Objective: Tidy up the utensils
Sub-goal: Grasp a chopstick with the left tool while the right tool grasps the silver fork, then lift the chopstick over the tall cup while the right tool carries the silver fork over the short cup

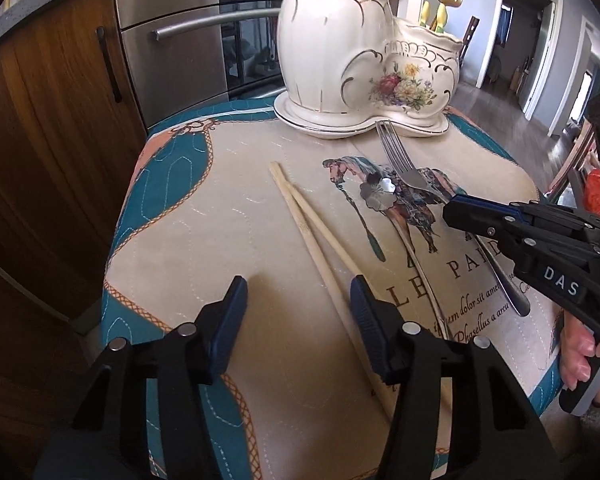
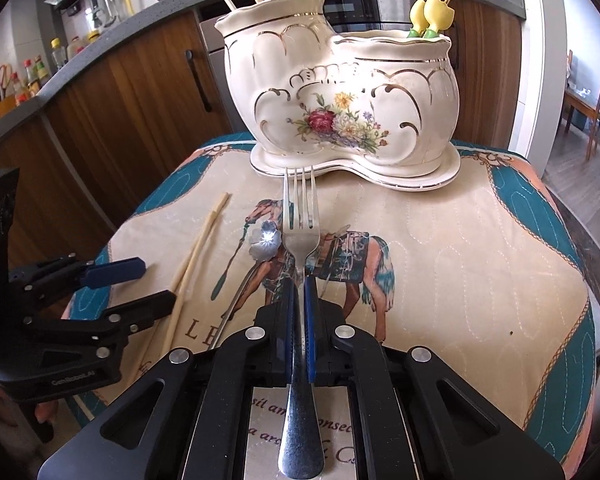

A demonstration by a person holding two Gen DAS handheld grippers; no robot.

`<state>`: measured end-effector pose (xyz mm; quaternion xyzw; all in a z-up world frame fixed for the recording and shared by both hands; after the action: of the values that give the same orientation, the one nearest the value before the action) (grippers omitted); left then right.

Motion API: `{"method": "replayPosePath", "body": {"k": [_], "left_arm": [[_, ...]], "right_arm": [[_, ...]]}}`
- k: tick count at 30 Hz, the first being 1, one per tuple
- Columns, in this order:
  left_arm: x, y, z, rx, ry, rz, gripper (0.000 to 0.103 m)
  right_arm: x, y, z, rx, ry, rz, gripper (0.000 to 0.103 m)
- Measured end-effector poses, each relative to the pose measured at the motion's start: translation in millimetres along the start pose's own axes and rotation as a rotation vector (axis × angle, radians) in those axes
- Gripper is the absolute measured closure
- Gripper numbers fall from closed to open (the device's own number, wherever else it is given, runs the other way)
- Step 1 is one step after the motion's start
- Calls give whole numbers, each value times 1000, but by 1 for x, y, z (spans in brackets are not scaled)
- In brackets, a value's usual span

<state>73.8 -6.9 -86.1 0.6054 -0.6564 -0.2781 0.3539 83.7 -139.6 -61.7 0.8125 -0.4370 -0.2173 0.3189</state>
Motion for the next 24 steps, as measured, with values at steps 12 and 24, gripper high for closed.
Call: {"method": "replayPosePath", "body": {"k": [12,24], "left_arm": [[12,-5,-4,-1,-35,-38,89],[-9,7,-8,28,25,-25,97]], "right_arm": [[3,6,1,23,0,-6,97],[5,17,-4,78,5,-4,97]]}}
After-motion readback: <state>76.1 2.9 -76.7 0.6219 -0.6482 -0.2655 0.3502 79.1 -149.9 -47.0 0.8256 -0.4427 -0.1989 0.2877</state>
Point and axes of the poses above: each gripper's, at about its wrist camera, not at the fingertips, and y roughly against the way its jaws point, x to its right, z to its underside, the point moved 6 cm from there along -y, roughly the way its jaws point, and after that the axes turned 11 degrees about y, right-handed, at the moved point
